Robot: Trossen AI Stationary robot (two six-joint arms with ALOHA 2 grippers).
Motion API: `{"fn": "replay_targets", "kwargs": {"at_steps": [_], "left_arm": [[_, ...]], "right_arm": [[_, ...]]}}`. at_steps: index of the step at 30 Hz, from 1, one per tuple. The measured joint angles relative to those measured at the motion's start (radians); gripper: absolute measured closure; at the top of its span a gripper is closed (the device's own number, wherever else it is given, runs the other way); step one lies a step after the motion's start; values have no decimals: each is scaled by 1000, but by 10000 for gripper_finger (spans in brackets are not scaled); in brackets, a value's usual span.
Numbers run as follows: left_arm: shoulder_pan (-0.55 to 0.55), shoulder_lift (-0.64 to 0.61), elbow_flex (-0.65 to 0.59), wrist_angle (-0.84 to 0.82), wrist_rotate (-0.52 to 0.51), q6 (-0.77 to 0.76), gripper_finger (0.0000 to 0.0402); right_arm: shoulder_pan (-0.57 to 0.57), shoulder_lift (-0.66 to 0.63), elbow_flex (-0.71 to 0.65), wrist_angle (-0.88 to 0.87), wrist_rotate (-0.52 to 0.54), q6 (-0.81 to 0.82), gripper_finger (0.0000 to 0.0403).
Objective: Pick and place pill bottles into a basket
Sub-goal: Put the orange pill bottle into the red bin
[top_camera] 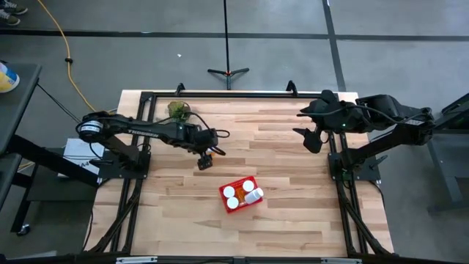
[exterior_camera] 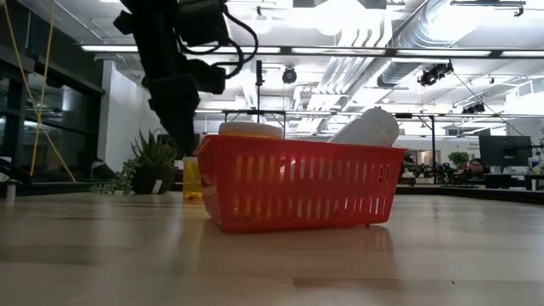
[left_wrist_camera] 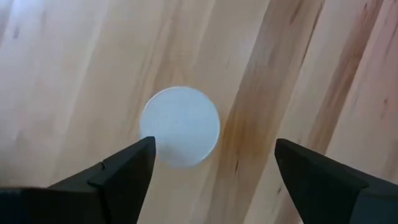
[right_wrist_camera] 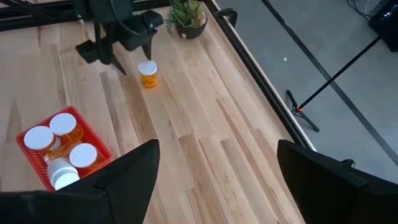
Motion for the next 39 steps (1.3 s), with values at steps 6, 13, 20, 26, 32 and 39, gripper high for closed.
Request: {"fn": "replay_targets", "kwargs": {"at_steps": [6,13,20,26,32,39], "left_arm": [[5,45,2,73,-6,22,47],[72,79,-5,80,-8,44,48],[120,79,-2,126,54,46,48],[118,78,-1,197,140,55,48],[117,78,0,309,198,140,48],[118,103,1,358,234,417,48]], "right_arm": [[0,0,0,0,-5,0,86],[0,0,0,0,-15,0,86],[0,0,0,-7,-20,0,86],[0,0,0,-9,-19,-1,86],[0,0,0,-8,-16,-2,86],[0,0,0,-8,-16,2,86]]}}
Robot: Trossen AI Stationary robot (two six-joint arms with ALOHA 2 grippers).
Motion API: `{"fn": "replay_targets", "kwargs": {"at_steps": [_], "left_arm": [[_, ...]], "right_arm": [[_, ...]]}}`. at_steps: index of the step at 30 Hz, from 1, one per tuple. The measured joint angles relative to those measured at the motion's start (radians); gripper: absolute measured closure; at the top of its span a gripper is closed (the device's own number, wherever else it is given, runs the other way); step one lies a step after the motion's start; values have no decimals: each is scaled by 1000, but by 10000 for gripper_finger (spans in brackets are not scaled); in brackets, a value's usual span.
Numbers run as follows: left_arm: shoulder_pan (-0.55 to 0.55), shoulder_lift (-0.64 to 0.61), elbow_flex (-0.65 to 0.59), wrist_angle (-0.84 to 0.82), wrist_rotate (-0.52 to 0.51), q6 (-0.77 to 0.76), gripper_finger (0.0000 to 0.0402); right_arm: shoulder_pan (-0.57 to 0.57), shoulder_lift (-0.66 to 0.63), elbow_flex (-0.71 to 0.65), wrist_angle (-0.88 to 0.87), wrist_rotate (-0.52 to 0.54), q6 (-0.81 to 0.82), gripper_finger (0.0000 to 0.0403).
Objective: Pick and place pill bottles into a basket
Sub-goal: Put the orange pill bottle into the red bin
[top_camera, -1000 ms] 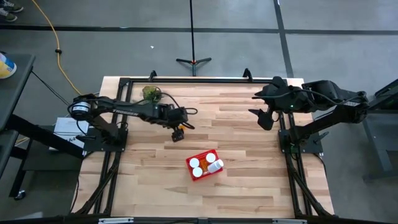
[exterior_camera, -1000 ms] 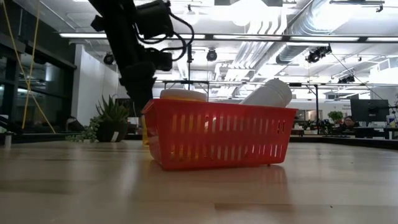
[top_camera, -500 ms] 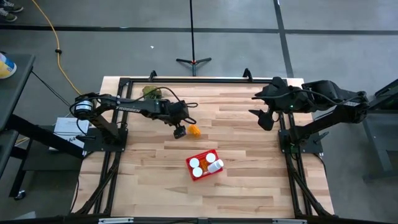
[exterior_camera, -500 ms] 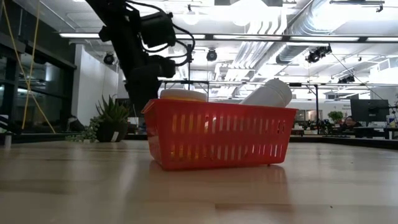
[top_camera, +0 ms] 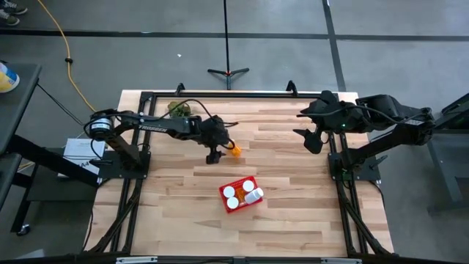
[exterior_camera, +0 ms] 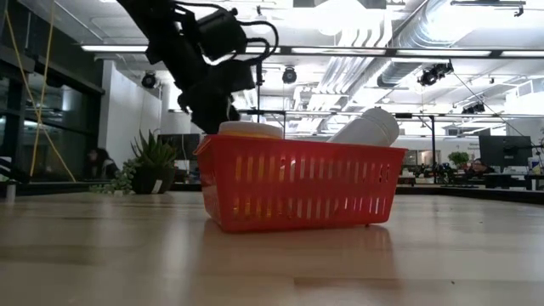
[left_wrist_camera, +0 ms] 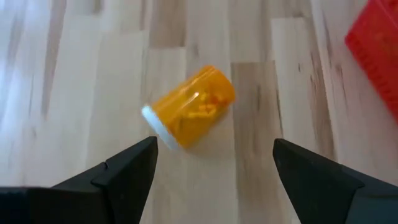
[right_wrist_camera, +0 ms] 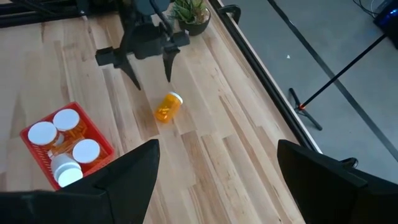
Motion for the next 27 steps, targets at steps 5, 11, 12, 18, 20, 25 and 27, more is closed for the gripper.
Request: {"fn": "replay_targets", "kwargs": {"at_steps": [5,11,12,18,20,25,27], "left_arm": [[0,33,6,31,19,215,48],[36,128,90,-4,44,314,48],[39,146,118,-17,48,330,48],[68,224,258,-205,76,442,48],[73,237,280,-263,106,489,48],[70,247,281,-393,128,574,48],[71,254,280,-412,128,603,48]], "right_arm": [[0,0,0,0,-6,22,86],[0,0,0,0,-23,53,86],[0,0,0,0,-23,61,86],[0,1,0,-6,-35,96,86],[0,1,0,-7,-44,98,86],[0,1,0,-7,-53,101,86],[0,1,0,-7,-53,101,86]]}}
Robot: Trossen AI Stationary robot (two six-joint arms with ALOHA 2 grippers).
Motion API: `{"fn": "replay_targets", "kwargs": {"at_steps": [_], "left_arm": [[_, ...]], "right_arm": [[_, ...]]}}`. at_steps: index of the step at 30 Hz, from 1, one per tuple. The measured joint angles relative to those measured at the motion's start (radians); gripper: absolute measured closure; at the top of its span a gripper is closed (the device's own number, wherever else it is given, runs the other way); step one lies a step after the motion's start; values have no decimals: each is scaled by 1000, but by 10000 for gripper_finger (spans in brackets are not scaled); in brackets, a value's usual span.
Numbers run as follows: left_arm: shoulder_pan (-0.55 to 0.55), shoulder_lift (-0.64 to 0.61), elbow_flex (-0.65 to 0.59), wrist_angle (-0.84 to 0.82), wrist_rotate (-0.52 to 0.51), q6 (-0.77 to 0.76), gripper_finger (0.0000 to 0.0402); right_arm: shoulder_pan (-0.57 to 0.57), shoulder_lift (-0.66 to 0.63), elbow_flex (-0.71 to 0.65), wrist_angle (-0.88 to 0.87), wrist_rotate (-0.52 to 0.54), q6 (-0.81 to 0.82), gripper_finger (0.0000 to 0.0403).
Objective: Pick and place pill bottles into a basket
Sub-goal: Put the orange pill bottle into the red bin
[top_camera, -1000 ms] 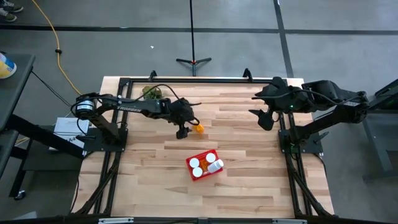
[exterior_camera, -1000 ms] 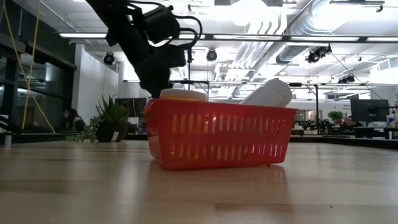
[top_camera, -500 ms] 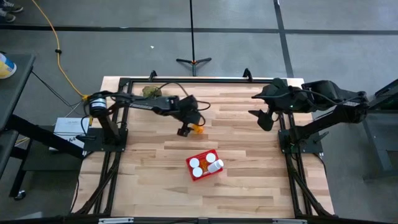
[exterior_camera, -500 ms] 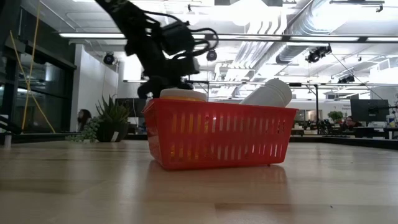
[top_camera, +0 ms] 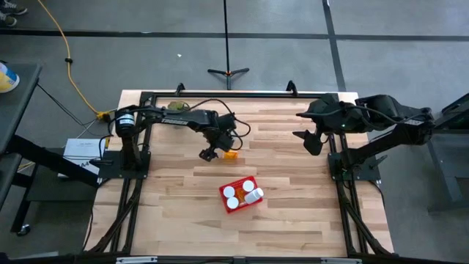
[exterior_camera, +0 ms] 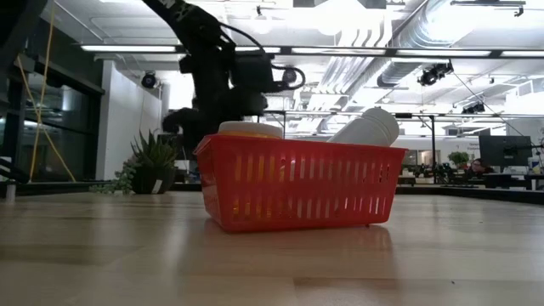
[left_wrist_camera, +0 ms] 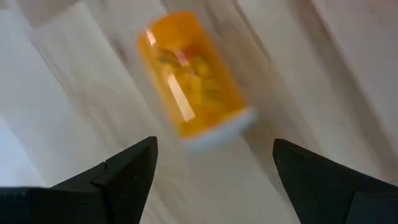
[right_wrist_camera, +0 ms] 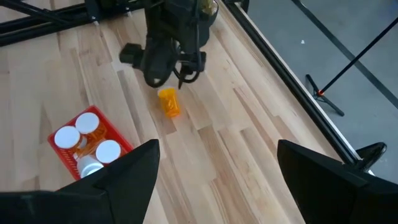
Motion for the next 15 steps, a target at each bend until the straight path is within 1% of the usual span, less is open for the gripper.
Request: {"fn": "replay_targets", "kwargs": {"at_steps": [6,15], "left_arm": [[0,9,2,85,6,-13,48],[-8,9,5,131,92,-222,48]], "right_arm": [[0,0,0,0,0,0,86],[0,0,0,0,-8,3,86]]}}
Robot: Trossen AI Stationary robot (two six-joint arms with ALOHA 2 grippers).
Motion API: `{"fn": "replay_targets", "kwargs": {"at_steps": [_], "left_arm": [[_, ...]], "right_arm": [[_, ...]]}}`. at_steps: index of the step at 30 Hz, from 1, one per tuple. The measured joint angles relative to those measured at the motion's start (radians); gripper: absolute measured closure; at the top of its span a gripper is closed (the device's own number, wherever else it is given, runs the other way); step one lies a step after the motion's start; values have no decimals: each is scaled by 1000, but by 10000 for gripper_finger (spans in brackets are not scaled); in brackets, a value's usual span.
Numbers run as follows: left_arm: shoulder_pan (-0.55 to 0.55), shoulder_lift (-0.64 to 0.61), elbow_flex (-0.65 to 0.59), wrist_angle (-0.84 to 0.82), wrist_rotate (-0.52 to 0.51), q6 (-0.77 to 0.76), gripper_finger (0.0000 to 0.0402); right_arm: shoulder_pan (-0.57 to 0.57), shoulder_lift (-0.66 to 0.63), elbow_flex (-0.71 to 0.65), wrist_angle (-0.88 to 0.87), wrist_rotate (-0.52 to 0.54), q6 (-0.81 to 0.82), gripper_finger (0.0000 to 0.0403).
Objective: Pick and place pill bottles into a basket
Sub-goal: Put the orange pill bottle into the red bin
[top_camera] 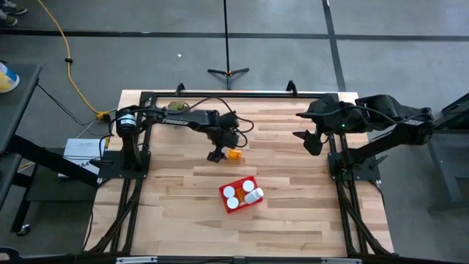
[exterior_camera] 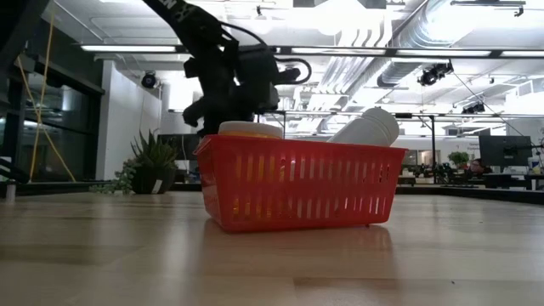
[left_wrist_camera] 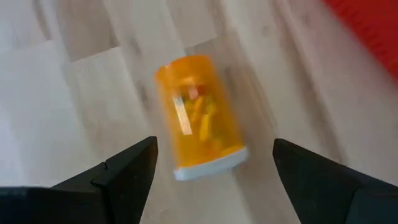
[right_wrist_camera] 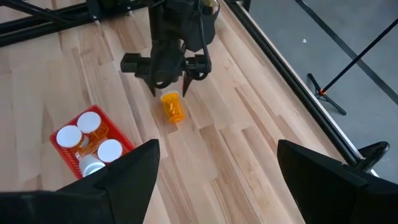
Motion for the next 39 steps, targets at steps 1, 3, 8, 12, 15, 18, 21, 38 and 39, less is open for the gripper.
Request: {"fn": "replay_targets", "kwargs": {"at_steps": [1,3,8,12,15,18,21,38,39], "left_arm": [[-2,0,0,1,15,-18,48],[-13,0,0,2,22,-39,48],[-27,0,0,57,26,-105,48],[-31,25,1,122,-2,-168,48],[-31,42,0,138,-6,-201,48],[-32,42,0,134,-56,-207,48],[-31,42,3,85,-64,-214,48],[-39,41,-33,105,-40,-334,74],[-39,41,-38,104,-37,-339,86]], "right_arm": [[0,0,0,0,0,0,86],[0,0,0,0,0,-5,86],[0,0,0,0,0,-7,86],[0,0,0,0,-5,-7,86],[0,0,0,0,-9,-2,86],[0,0,0,-1,-19,2,86],[0,0,0,-1,-28,3,86],[0,0,0,0,-51,4,86],[0,0,0,0,-55,4,86]]}}
